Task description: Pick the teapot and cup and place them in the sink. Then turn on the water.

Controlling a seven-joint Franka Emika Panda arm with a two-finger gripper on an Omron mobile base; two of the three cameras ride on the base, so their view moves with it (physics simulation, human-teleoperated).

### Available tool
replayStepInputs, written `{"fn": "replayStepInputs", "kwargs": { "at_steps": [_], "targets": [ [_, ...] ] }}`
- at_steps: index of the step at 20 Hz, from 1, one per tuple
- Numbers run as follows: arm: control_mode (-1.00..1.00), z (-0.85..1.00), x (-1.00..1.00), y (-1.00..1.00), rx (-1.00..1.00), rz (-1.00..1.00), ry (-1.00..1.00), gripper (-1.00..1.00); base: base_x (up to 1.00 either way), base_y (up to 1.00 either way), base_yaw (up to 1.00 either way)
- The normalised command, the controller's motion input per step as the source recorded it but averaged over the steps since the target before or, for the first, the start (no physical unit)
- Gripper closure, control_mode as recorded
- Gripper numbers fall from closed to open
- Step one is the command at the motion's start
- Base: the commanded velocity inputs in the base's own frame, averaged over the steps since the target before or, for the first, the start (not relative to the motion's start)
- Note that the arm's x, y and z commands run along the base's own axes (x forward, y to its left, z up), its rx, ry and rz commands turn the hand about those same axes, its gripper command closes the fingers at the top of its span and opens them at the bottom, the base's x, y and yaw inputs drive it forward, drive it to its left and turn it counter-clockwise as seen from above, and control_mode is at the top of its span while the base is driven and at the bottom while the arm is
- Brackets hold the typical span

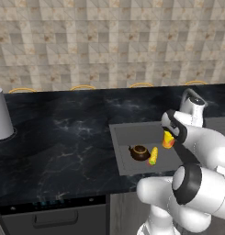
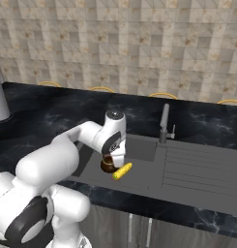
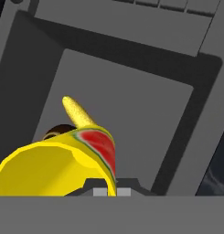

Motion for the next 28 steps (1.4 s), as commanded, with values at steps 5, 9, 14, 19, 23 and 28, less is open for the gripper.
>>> {"fn": "replayStepInputs", "kwargs": {
  "at_steps": [5,9,14,19,23,28],
  "targets": [
    [-1.00,-0.33,0.23,-0.14,0.00,0.00,0.00,1.00,0.00,0.00,0.00],
    [-1.00,-0.36,0.26,-0.14,0.00,0.00,0.00,1.00,0.00,0.00,0.00],
    [-1.00,-0.29,0.24,-0.15,0.00,0.00,0.00,1.00,0.00,0.00,0.00],
    [-1.00,-0.24,0.22,-0.18,0.00,0.00,0.00,1.00,0.00,0.00,0.00],
    [-1.00,-0.26,0.22,-0.15,0.00,0.00,0.00,1.00,0.00,0.00,0.00],
    [-1.00,-0.25,0.15,-0.05,0.00,0.00,0.00,1.00,0.00,0.00,0.00]
  ]
}}
